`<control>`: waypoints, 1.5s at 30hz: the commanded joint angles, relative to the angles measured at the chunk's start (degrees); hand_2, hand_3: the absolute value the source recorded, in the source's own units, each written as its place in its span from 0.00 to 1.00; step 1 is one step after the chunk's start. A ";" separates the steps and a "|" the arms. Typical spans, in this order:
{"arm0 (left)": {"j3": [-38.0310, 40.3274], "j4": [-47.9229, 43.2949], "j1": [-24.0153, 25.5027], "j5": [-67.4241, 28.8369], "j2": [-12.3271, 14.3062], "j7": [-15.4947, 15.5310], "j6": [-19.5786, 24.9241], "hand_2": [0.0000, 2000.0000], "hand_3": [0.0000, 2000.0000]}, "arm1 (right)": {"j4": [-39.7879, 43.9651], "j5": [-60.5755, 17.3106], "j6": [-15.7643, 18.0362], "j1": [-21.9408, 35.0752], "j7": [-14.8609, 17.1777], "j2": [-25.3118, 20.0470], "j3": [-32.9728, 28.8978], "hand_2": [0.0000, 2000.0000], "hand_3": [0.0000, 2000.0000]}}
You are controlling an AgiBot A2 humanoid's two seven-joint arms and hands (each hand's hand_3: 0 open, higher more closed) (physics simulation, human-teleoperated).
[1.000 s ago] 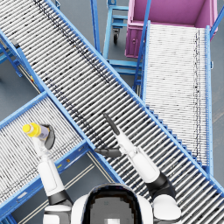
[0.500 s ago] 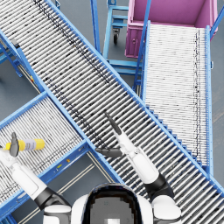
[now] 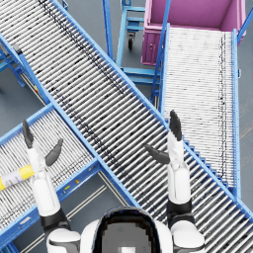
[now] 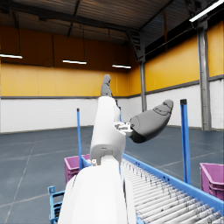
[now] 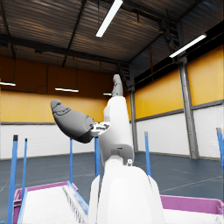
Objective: Pick up the oil and place it on the left assembly line, put the cola on the right, and keep Sprite still
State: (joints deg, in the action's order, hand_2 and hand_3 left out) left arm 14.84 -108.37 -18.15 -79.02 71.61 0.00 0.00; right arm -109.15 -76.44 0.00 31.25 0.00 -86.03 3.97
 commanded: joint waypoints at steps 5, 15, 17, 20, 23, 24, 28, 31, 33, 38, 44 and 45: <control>-15.11 0.81 -7.28 -0.02 0.14 0.00 0.00 0.00 0.00 | 1.96 0.02 0.00 1.20 0.00 0.29 -11.38 0.00 0.00; -19.75 1.49 -9.90 0.21 2.48 -0.07 -0.07 0.00 0.00 | 0.55 0.27 0.07 -1.72 0.07 -0.04 -12.77 0.00 0.00; -19.92 1.72 -9.00 1.21 2.24 -0.34 -0.34 0.00 0.00 | 0.87 1.17 0.33 -2.52 0.34 0.73 -11.78 0.00 0.00; -20.52 2.14 -7.66 3.39 1.73 -0.92 -0.92 0.00 0.00 | 1.48 3.09 0.91 -3.95 0.92 2.45 -9.70 0.00 0.00; -21.30 2.61 -6.31 5.91 1.14 -1.58 -1.59 0.00 0.00 | 2.14 5.31 1.57 -5.47 1.59 4.45 -7.32 0.00 0.00; -21.58 2.77 -5.86 6.79 0.94 -1.82 -1.82 0.00 0.00 | 2.37 6.08 1.80 -5.99 1.82 5.14 -6.49 0.00 0.00; -22.73 3.41 -4.06 10.36 0.12 -2.76 -2.77 0.00 0.00 | 3.29 9.21 2.74 -8.08 2.77 7.97 -3.12 0.00 0.00; -23.60 3.90 -2.70 13.07 -0.51 -3.48 -3.49 0.00 0.00 | 3.99 11.58 3.45 -9.66 3.49 10.11 -0.56 0.00 0.00; -24.19 4.22 -1.80 14.88 -0.92 -3.96 -3.97 0.00 0.00 | 4.46 13.17 3.92 -10.72 3.97 11.54 1.15 0.00 0.00; -25.92 5.18 0.85 20.21 -2.14 -5.36 -5.38 0.00 0.00 | 5.84 17.83 5.32 -13.83 5.38 15.74 6.17 0.00 0.00; -26.35 5.42 1.49 21.53 -2.43 -5.71 -5.72 0.00 0.00 | 6.19 18.98 5.66 -14.57 5.73 16.75 7.42 0.00 0.00; -26.37 5.43 1.51 21.59 -2.44 -5.73 -5.74 0.00 0.00 | 6.20 19.03 5.68 -14.60 5.75 16.79 7.48 0.00 0.00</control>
State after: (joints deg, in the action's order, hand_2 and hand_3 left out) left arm -11.55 -102.93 -16.62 -57.39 69.16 -5.74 -5.75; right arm -102.93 -57.38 5.69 16.63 5.76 -69.21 11.49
